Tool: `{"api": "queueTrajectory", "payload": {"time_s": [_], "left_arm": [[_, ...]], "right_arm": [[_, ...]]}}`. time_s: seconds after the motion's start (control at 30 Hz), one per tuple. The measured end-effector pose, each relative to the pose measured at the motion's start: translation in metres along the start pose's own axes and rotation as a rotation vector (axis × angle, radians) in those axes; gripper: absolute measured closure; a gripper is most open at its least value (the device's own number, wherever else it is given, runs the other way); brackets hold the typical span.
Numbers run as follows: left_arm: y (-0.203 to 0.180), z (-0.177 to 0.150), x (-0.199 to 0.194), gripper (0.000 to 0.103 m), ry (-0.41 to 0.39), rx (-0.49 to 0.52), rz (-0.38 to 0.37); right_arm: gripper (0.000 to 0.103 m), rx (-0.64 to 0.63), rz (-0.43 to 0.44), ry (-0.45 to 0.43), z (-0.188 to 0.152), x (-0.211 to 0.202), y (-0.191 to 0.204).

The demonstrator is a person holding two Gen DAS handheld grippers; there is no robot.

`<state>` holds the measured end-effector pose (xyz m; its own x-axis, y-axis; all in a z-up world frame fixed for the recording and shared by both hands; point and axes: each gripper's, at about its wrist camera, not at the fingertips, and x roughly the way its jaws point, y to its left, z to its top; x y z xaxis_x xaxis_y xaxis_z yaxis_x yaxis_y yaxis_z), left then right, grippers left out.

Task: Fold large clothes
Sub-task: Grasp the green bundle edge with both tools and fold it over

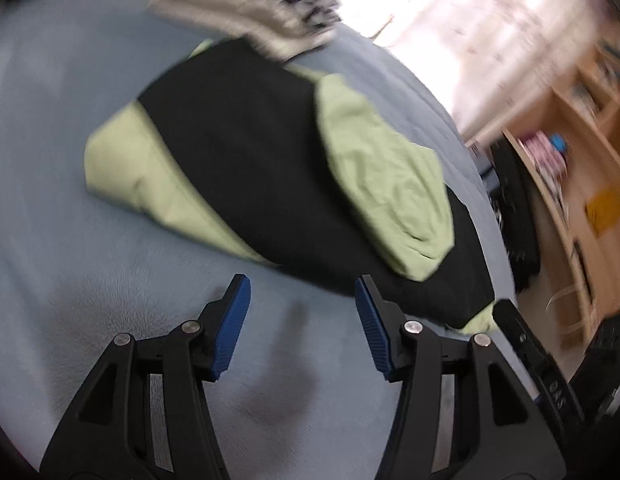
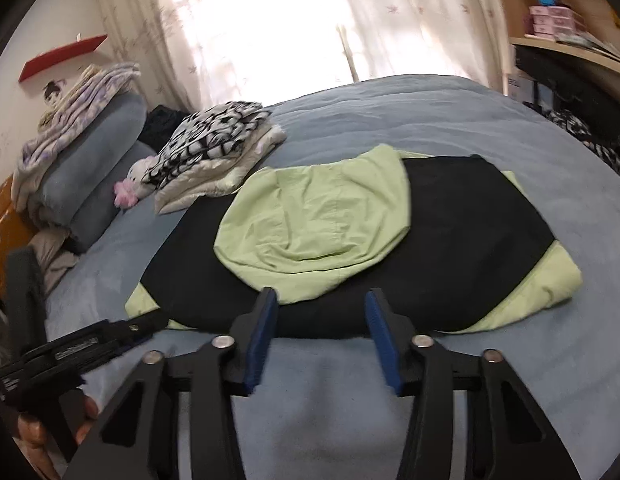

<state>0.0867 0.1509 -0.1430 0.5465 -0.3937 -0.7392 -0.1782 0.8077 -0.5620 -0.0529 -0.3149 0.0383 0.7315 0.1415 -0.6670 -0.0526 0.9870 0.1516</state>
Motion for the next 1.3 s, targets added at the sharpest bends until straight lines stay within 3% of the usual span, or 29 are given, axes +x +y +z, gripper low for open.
{"api": "queueTrajectory", "payload": {"time_s": [0.13,0.3,0.5,0.6,0.67,0.73,0.8,0.9,1.03,1.2,1.3], "left_arm": [[0.030,0.004,0.017,0.052,0.005,-0.121,-0.023],[0.045,0.022,0.037,0.052,-0.021,-0.199,-0.048],[0.037,0.058,0.068,0.052,-0.081,-0.180,-0.019],[0.032,0.073,0.075,0.065,-0.130,-0.164,0.018],[0.033,0.081,0.076,0.082,-0.155,-0.159,0.031],[0.029,0.087,0.075,0.090,-0.180,-0.128,0.044],[0.012,0.087,0.066,0.095,-0.241,-0.028,0.074],[-0.026,0.083,0.052,0.097,-0.347,0.146,0.113],[-0.090,0.083,0.038,0.099,-0.456,0.350,0.093],[-0.175,0.077,0.046,0.099,-0.486,0.557,0.058],[-0.217,0.068,0.059,0.099,-0.470,0.659,0.049]], "right_arm": [[0.065,-0.021,0.007,0.031,0.004,0.025,0.008],[0.068,-0.037,0.000,0.060,0.013,0.061,0.013],[0.076,-0.047,-0.009,0.083,0.046,0.119,0.015],[0.082,-0.068,-0.022,0.076,0.065,0.150,0.016],[0.084,-0.072,-0.039,0.080,0.071,0.168,0.016],[0.085,-0.059,-0.050,0.133,0.071,0.194,0.011],[0.085,-0.058,-0.046,0.220,0.060,0.221,0.006],[0.085,-0.077,-0.051,0.202,0.056,0.230,0.006],[0.085,-0.054,-0.031,0.199,0.058,0.236,0.003],[0.085,0.045,0.053,0.226,0.060,0.231,-0.010],[0.085,0.182,0.190,0.305,0.068,0.223,-0.032]]}}
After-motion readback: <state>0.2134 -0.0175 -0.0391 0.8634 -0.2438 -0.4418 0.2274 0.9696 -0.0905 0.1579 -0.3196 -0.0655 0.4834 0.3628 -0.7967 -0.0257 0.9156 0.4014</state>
